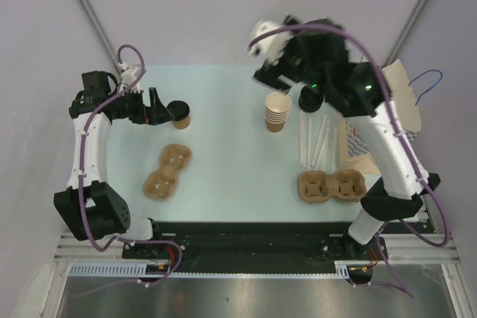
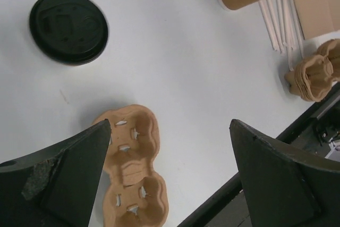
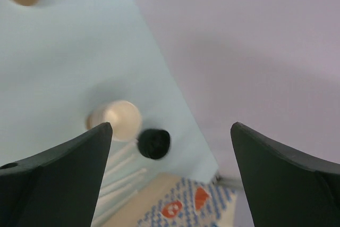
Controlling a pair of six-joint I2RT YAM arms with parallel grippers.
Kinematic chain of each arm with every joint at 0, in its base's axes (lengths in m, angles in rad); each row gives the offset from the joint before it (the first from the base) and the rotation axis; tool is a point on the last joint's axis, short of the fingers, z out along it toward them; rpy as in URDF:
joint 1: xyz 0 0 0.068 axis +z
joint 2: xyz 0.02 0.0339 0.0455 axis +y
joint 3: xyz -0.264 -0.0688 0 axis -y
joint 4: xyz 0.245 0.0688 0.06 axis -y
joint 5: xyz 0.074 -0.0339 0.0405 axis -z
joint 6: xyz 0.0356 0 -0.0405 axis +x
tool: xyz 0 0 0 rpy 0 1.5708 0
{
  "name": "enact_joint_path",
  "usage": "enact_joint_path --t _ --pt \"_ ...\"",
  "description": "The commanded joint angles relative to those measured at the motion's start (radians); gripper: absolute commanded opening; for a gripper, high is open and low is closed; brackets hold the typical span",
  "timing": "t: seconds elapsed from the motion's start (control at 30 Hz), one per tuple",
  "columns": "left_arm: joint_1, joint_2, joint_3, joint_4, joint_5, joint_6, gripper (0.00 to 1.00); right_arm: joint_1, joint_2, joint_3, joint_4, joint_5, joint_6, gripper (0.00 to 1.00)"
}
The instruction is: Pack the takeout coffee
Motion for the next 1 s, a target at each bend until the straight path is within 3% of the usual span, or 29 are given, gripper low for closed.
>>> enact_joint_path --t 0.0,0.1,0.13,0.23,0.37,0.4,0.47,0.7,0.97 --pt "-0.058 -0.060 -0.015 0.064 -0.002 -0.004 1.00 -0.231 -0.139 0.096 -0.058 -0.047 0.057 1.00" --pt "-0.058 -0.052 -0.009 0.081 0.050 -0.047 0.99 -0.501 -0.283 -0.034 0.001 -0.217 0.014 1.00" --pt "-0.060 -0.047 -0.007 0.088 0.063 -0.072 1.00 -0.661 -0.318 -0.075 0.042 -0.336 0.001 1.00" --pt "-0.060 -0.050 -0.013 0.110 0.100 -0.110 1.00 -0.889 -0.410 -0.214 0.085 -0.527 -0.071 1.00" --pt "-0.058 -0.066 -0.035 0.142 0.106 -0.133 1.00 -1.359 -0.392 -0.254 0.088 -0.829 -0.099 1.00" --pt "-0.060 -0.070 -0.041 0.145 0.106 -0.136 0.99 -1.422 -0.349 -0.249 0.088 -0.938 -0.104 1.00" --pt "-0.060 -0.075 -0.053 0.153 0.104 -0.139 0.99 -1.517 -0.294 -0.205 0.020 -1.015 -0.154 1.00" --pt "-0.058 -0.058 -0.050 0.148 0.109 -0.129 1.00 -1.488 -0.041 -0.053 -0.240 -1.014 -0.455 1.00" --pt "-0.058 -0.047 -0.078 0.181 0.123 -0.155 1.00 -1.375 0.036 -0.183 -0.184 -0.985 -0.714 1.00"
